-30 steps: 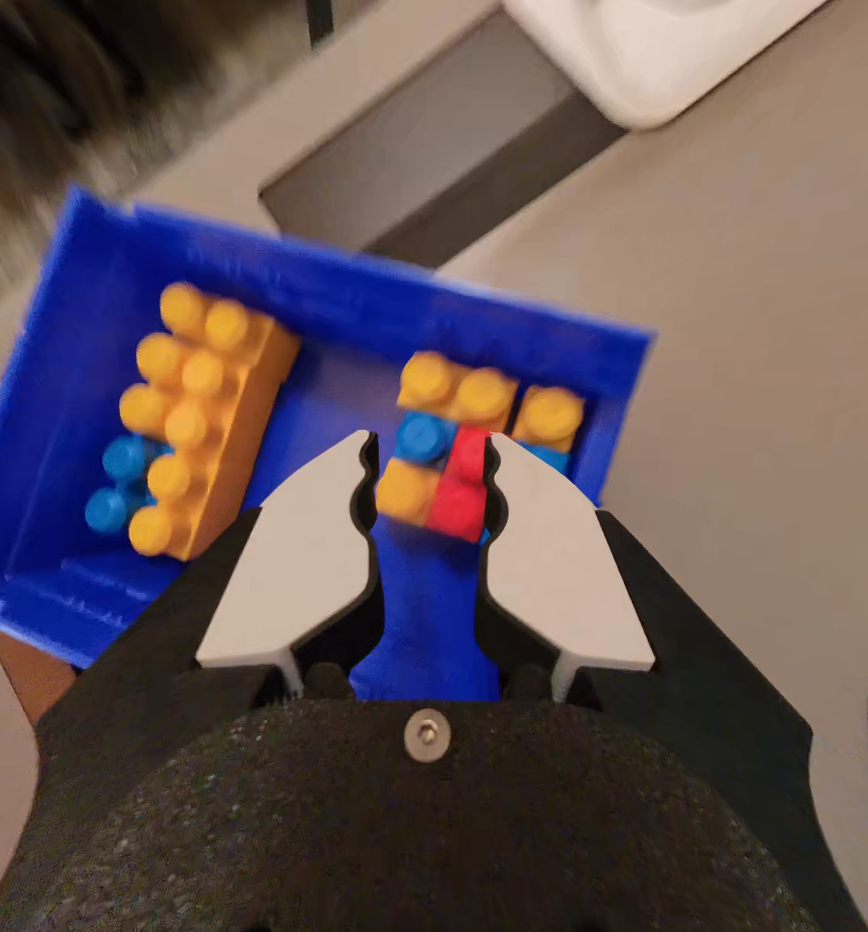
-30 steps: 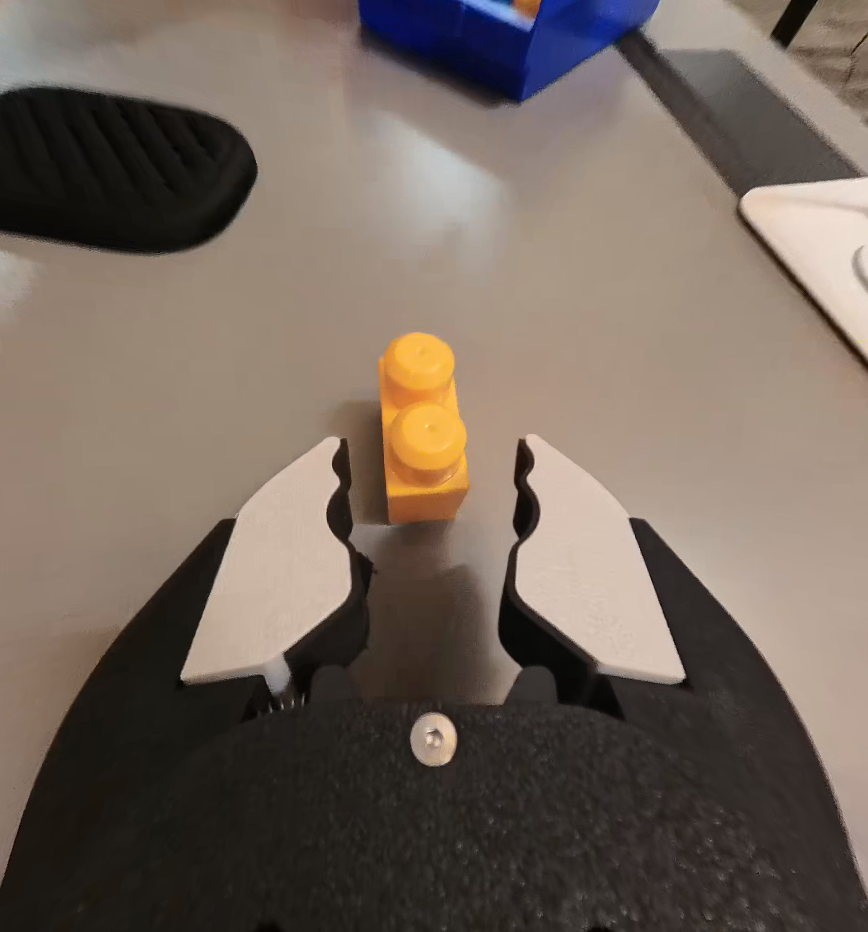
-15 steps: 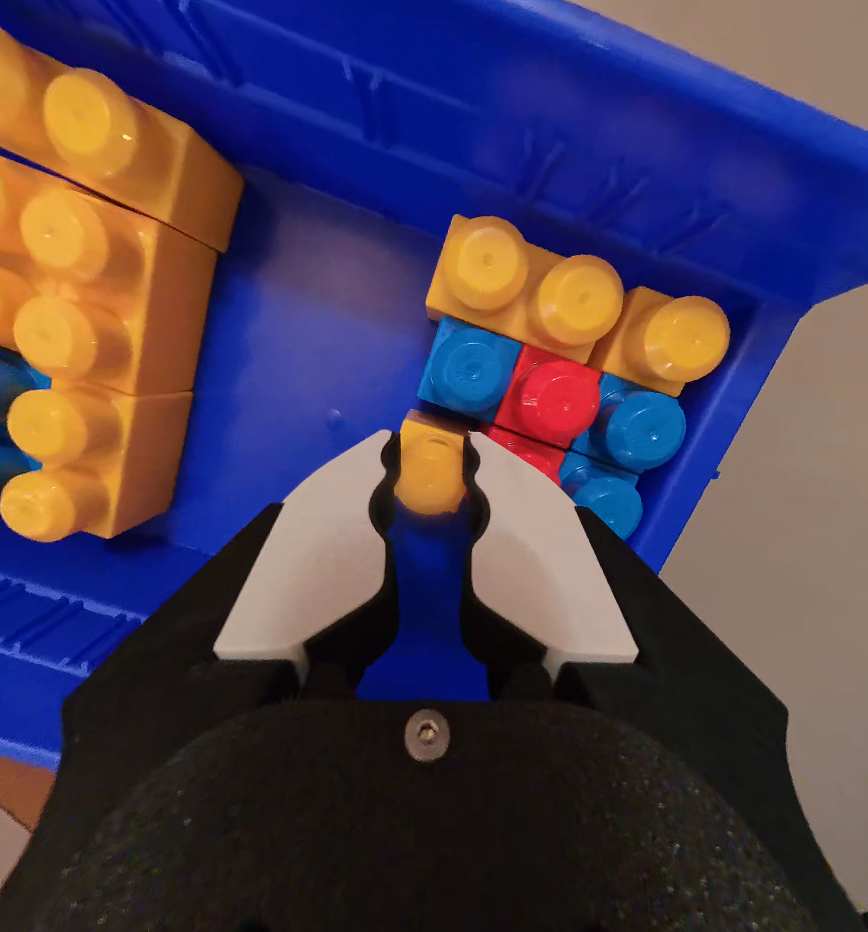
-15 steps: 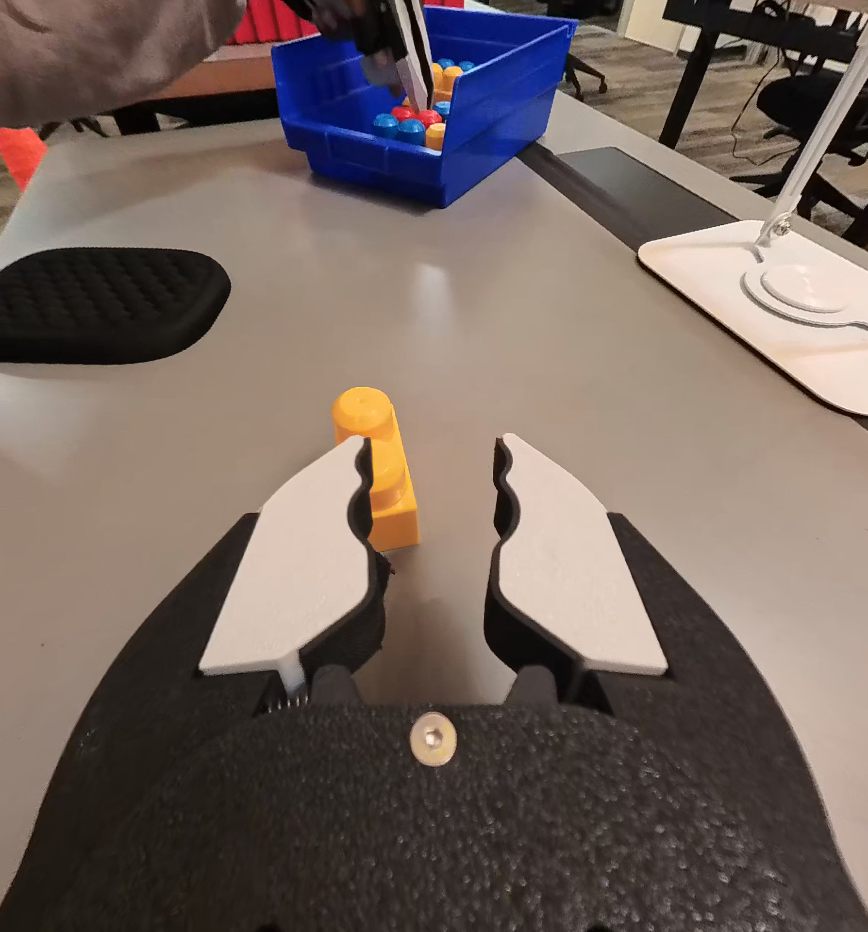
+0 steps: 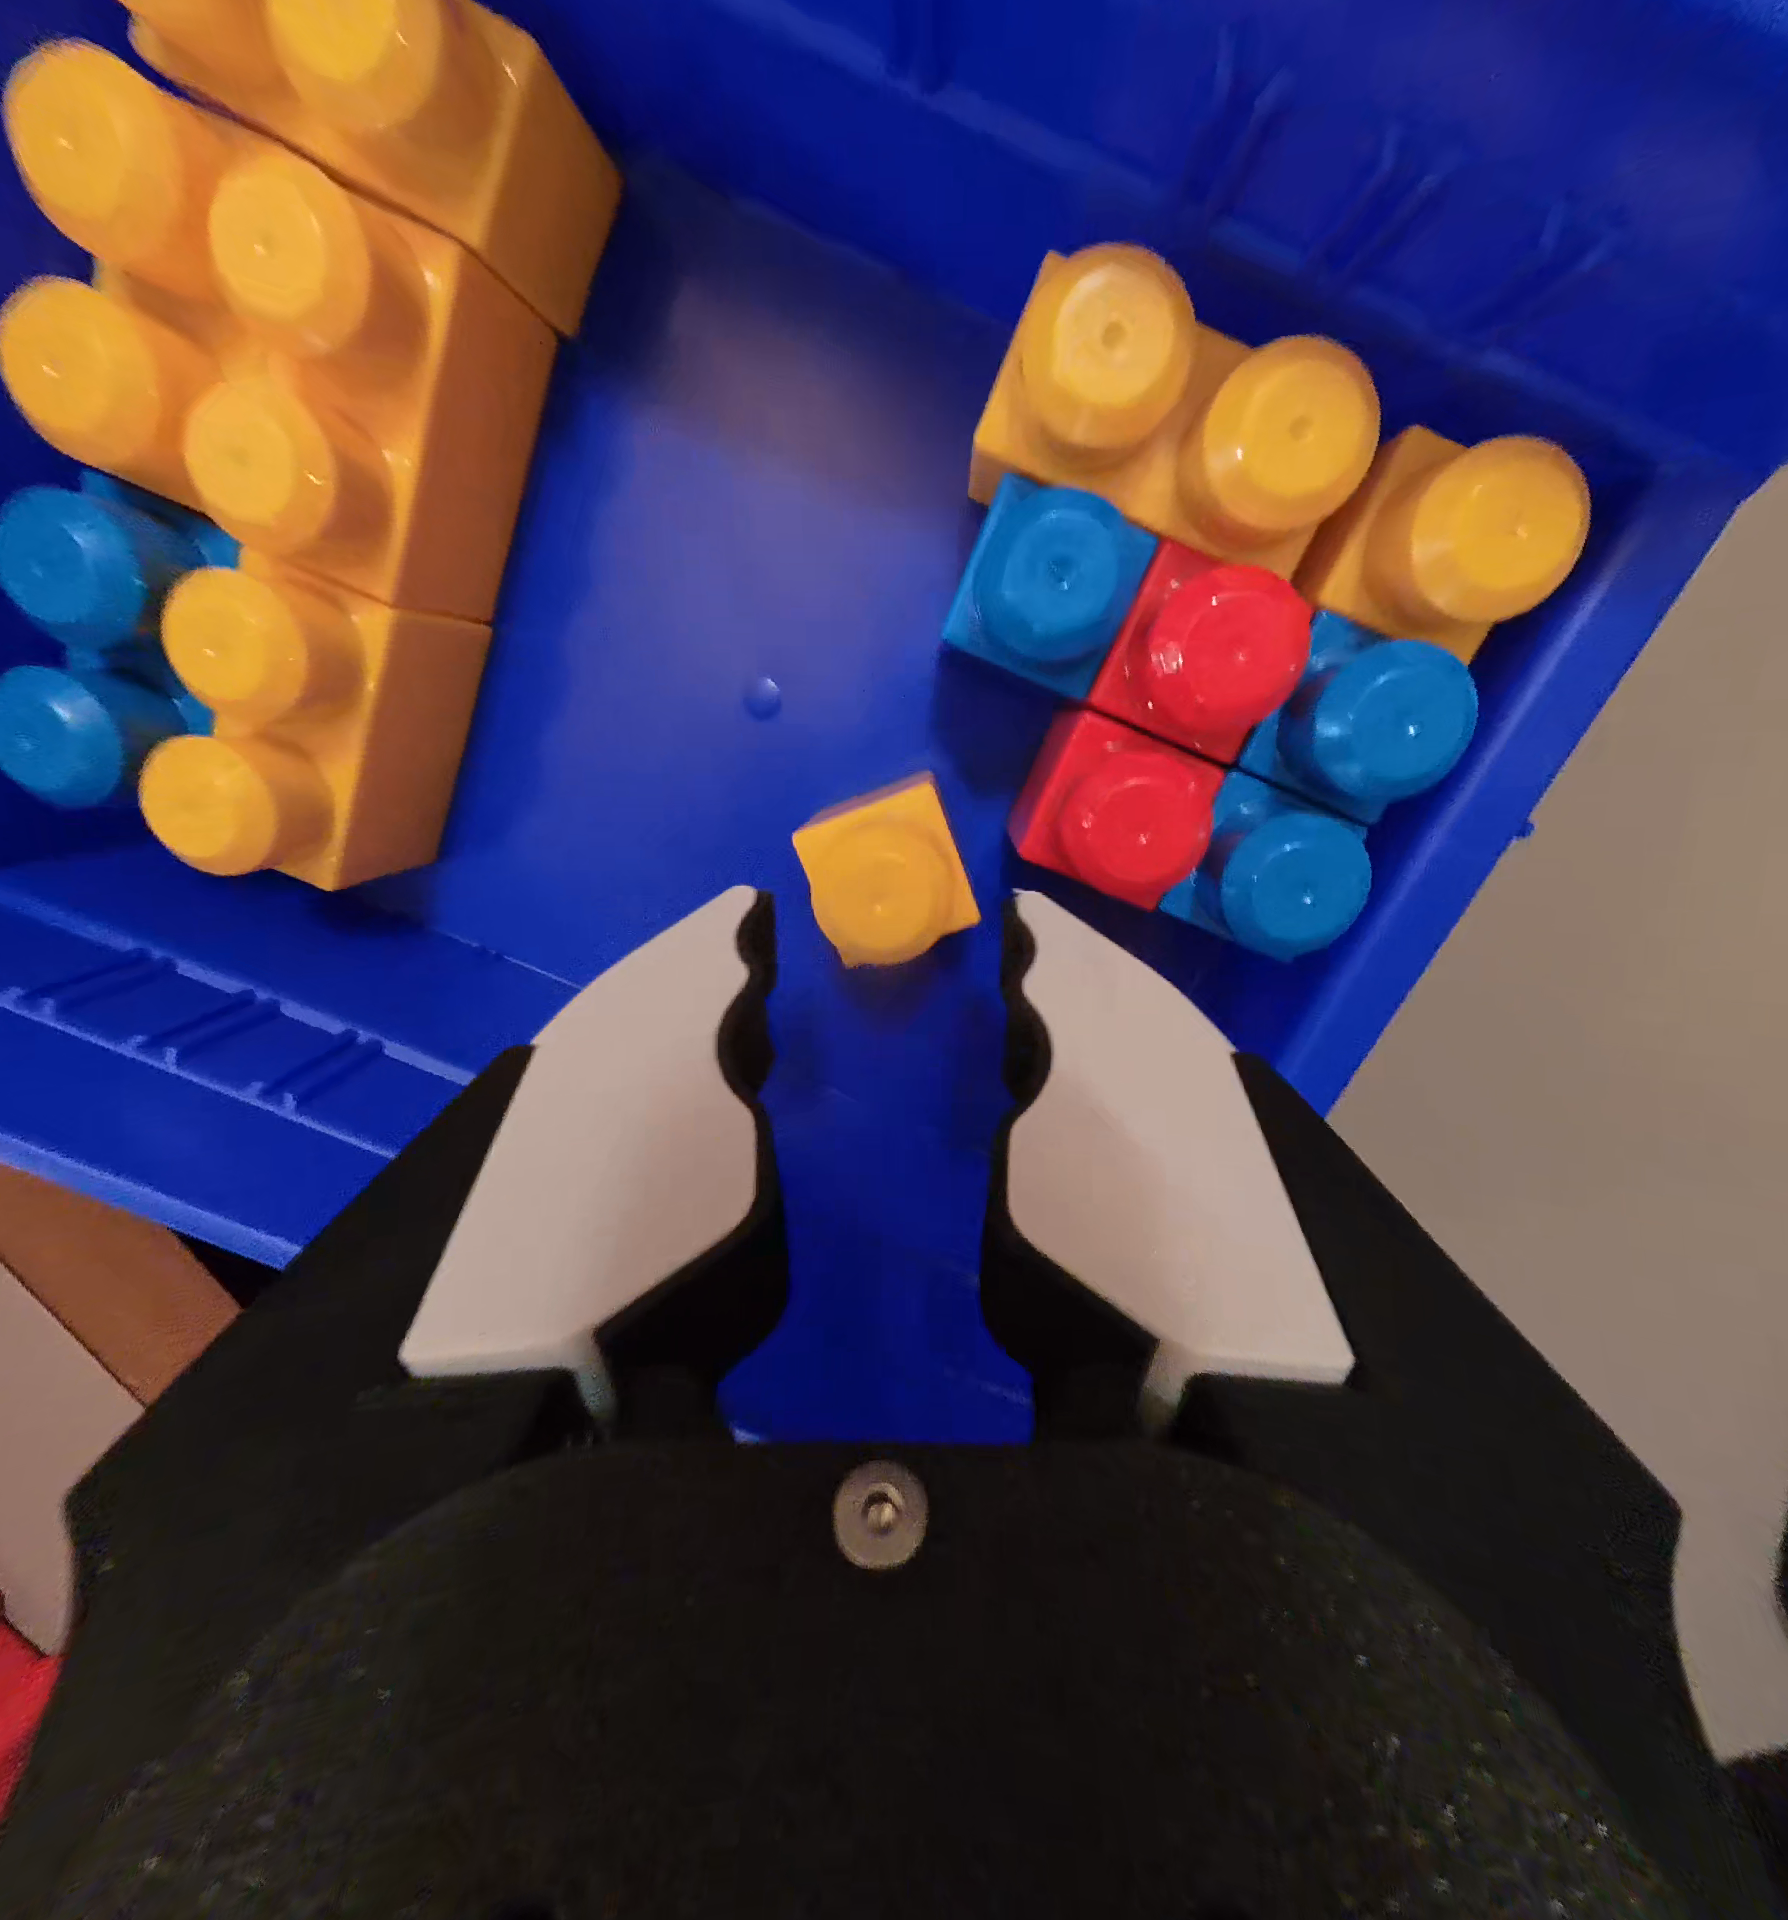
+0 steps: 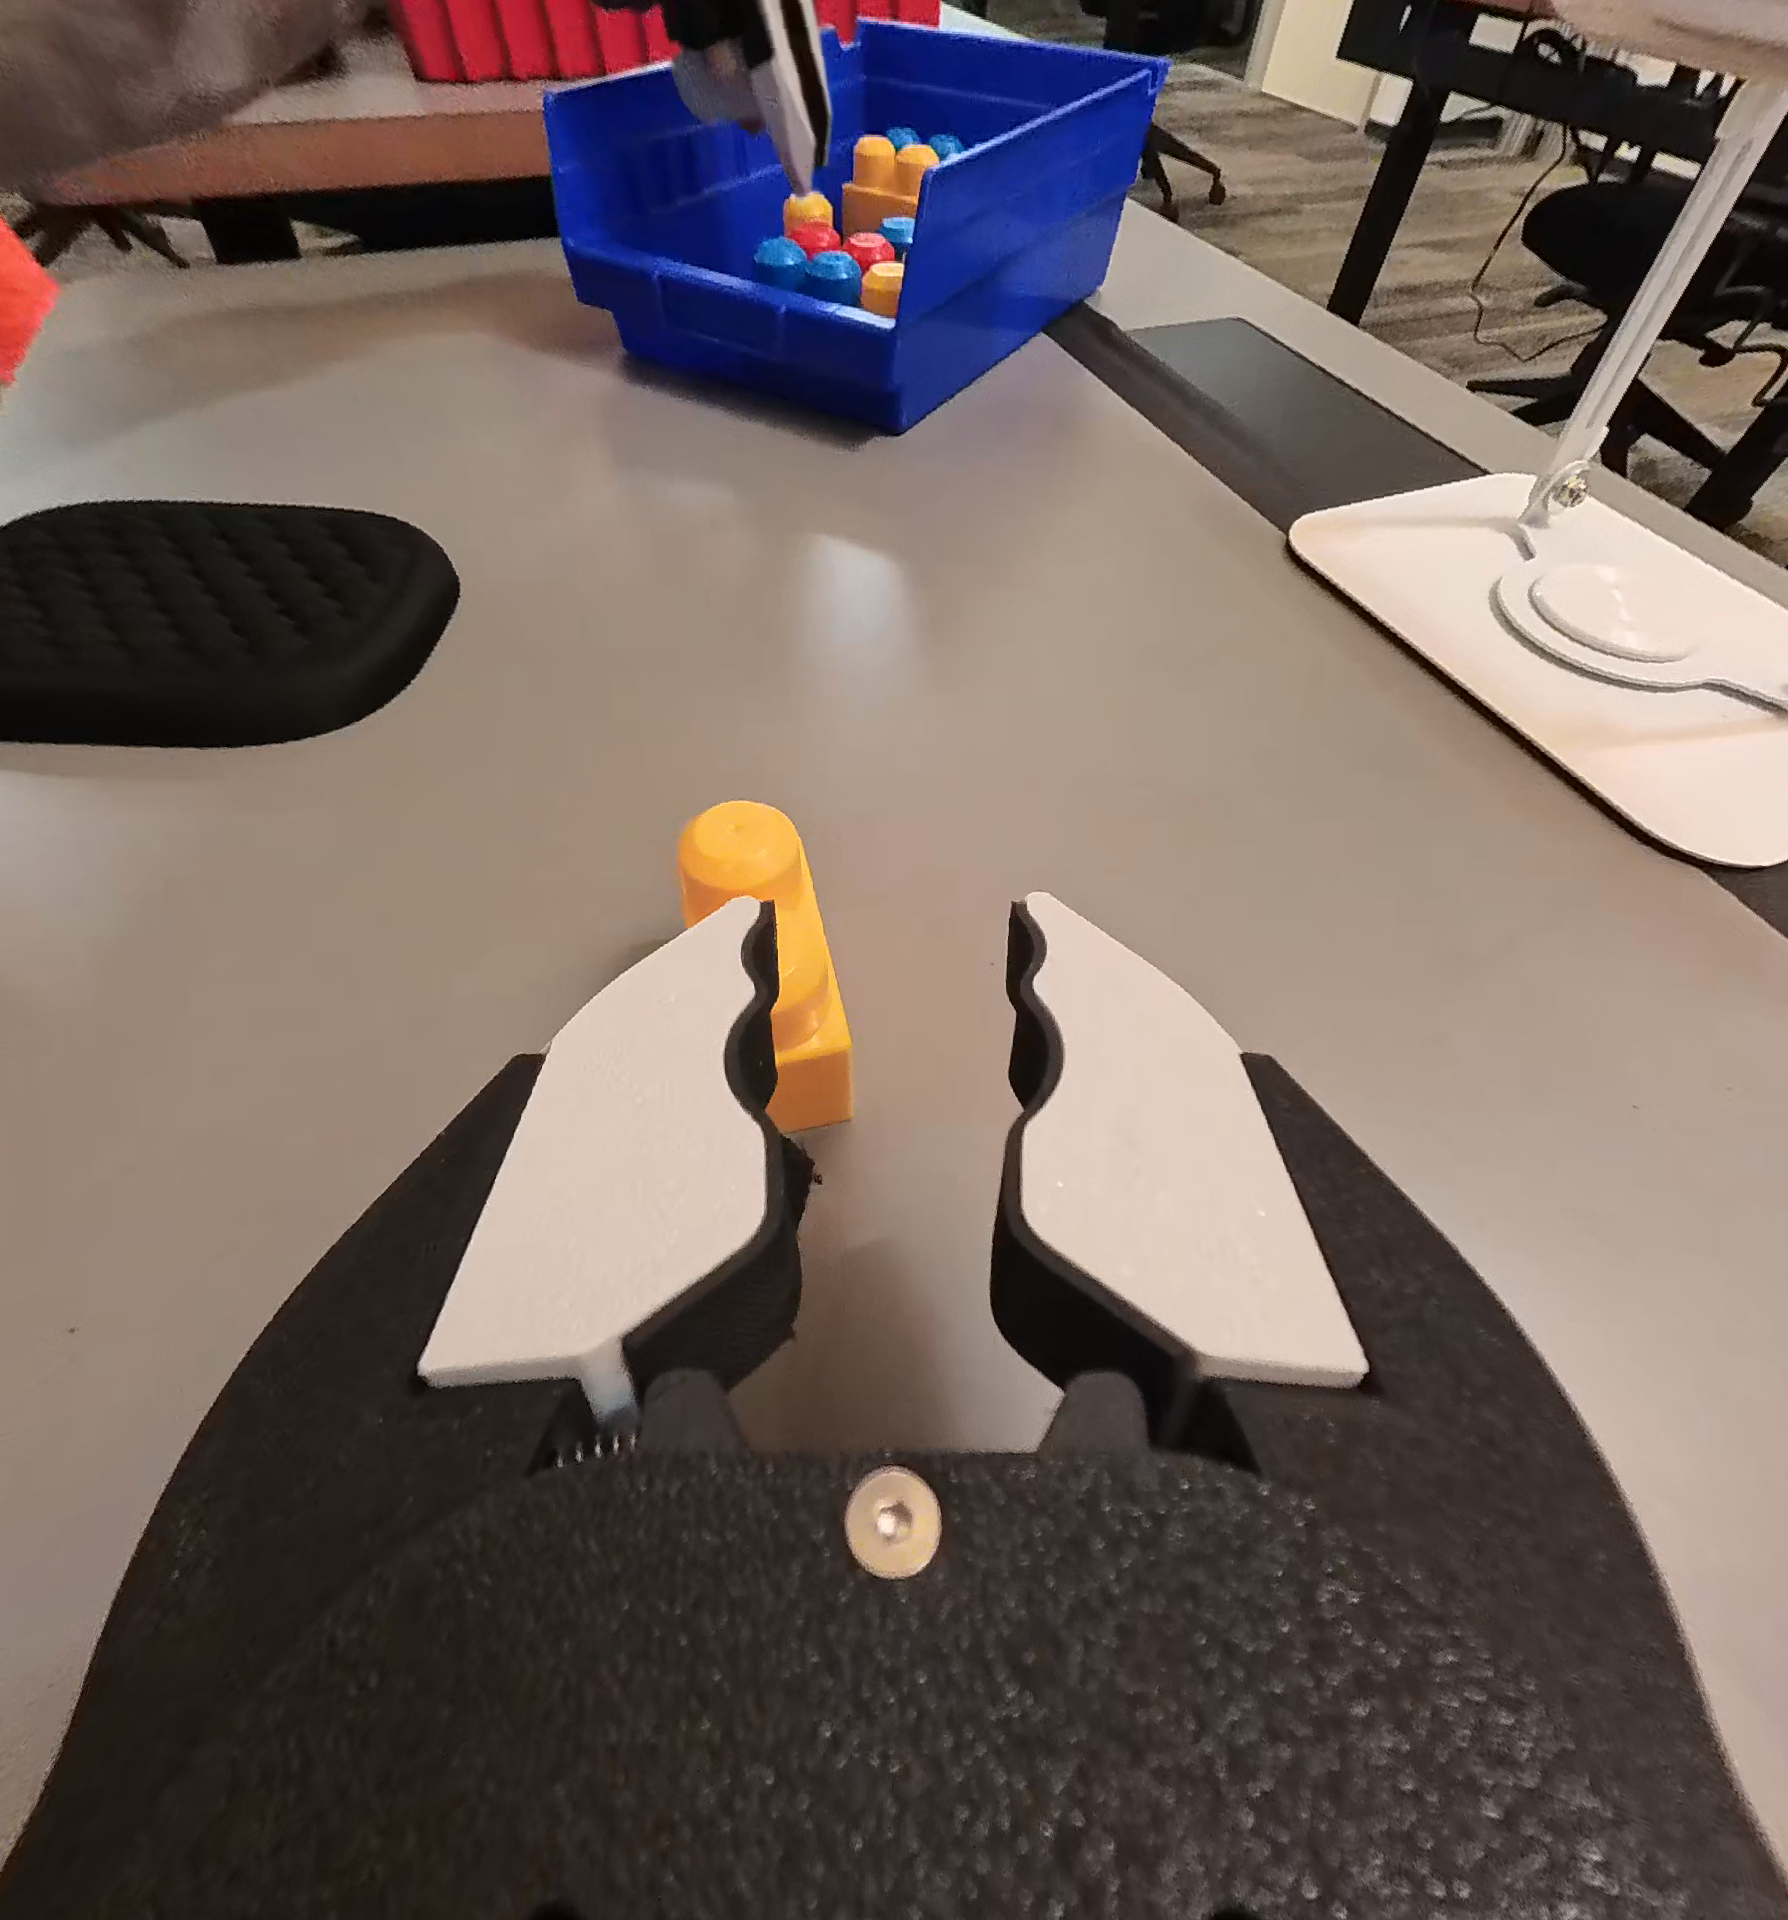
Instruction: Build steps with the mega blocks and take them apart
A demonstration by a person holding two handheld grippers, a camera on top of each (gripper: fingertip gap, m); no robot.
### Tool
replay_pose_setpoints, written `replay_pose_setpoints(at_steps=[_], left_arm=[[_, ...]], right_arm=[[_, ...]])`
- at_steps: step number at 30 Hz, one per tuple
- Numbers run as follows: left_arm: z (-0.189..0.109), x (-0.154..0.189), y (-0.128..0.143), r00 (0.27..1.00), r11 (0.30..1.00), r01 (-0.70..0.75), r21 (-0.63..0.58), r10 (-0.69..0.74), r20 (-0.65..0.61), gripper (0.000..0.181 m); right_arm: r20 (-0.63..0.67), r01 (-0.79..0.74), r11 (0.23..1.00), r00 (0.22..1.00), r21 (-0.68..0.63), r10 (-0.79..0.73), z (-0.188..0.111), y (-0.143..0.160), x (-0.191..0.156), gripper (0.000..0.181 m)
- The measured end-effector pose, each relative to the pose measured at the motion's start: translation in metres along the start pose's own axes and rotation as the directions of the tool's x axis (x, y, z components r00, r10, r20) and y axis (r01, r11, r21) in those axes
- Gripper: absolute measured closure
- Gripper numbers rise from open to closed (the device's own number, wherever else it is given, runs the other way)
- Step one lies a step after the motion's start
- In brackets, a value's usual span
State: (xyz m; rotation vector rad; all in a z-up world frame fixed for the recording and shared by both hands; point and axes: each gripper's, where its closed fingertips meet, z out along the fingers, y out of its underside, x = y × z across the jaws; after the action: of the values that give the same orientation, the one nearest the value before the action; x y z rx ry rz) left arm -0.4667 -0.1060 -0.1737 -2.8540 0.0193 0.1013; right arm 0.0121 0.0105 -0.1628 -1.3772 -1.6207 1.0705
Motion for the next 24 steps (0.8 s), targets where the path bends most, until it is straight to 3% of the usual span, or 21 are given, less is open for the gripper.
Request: replay_pose_setpoints(at_steps=[1, 4, 9, 14, 19, 24], left_arm=[[0.001, 0.002, 0.004, 1.000, 1.000, 0.001, -0.023, -0.001, -0.012, 0.133], [0.008, 0.002, 0.013, 1.000, 0.996, -0.014, -0.086, 0.013, -0.005, 0.128], [0.026, 0.000, 0.010, 1.000, 0.992, -0.012, -0.128, 0.015, 0.021, 0.144], [0.027, -0.006, 0.005, 0.997, 0.990, -0.014, -0.139, 0.025, 0.078, 0.146], [-0.024, -0.004, -0.025, 0.981, 0.996, -0.076, 0.039, 0.068, 0.182, 0.146], [-0.089, 0.074, -0.070, 0.950, 0.928, -0.287, 0.238, 0.244, 0.194, 0.147]], right_arm=[[-0.001, 0.001, 1.000, 1.000, -0.002, -0.001, 0.000, 0.000, 0.000, 0.139], [-0.002, -0.001, 1.000, 1.000, -0.008, 0.001, 0.001, 0.001, 0.000, 0.139], [-0.002, -0.006, 1.000, 1.000, -0.019, 0.006, 0.003, 0.004, 0.000, 0.139], [-0.003, -0.008, 1.000, 1.000, -0.017, 0.008, 0.002, 0.004, 0.001, 0.139], [-0.002, 0.008, 1.000, 1.000, -0.026, -0.008, 0.000, 0.005, 0.001, 0.139], [0.019, 0.029, 0.997, 0.999, -0.068, -0.028, 0.001, 0.011, -0.003, 0.137]])
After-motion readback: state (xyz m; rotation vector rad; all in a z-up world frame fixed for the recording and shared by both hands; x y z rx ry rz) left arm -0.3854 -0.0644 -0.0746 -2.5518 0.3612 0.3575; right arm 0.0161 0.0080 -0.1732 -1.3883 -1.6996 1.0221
